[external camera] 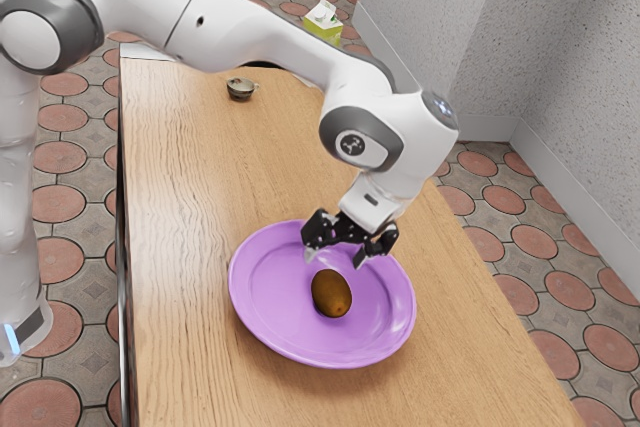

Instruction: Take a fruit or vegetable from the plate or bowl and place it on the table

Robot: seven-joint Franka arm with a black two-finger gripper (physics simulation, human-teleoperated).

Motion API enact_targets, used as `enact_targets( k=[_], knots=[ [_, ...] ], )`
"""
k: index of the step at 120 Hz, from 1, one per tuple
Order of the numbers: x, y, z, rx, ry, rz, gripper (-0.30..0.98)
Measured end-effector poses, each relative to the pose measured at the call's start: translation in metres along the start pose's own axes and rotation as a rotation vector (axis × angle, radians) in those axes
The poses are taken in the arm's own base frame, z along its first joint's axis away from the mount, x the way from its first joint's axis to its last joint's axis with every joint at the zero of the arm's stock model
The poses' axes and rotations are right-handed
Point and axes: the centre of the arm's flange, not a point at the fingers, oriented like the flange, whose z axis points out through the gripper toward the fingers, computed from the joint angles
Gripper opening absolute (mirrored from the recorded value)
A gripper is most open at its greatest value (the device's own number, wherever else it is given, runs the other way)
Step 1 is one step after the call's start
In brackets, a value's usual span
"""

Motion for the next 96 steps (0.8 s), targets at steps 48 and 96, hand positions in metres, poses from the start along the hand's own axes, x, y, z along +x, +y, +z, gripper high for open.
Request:
enact_targets(
  k=[48, 96],
  knots=[
    [0.014, 0.0, 0.01, -0.026, 0.012, 0.029, 0.69],
    [0.025, 0.001, 0.013, -0.036, 0.034, 0.044, 0.69]
  ],
)
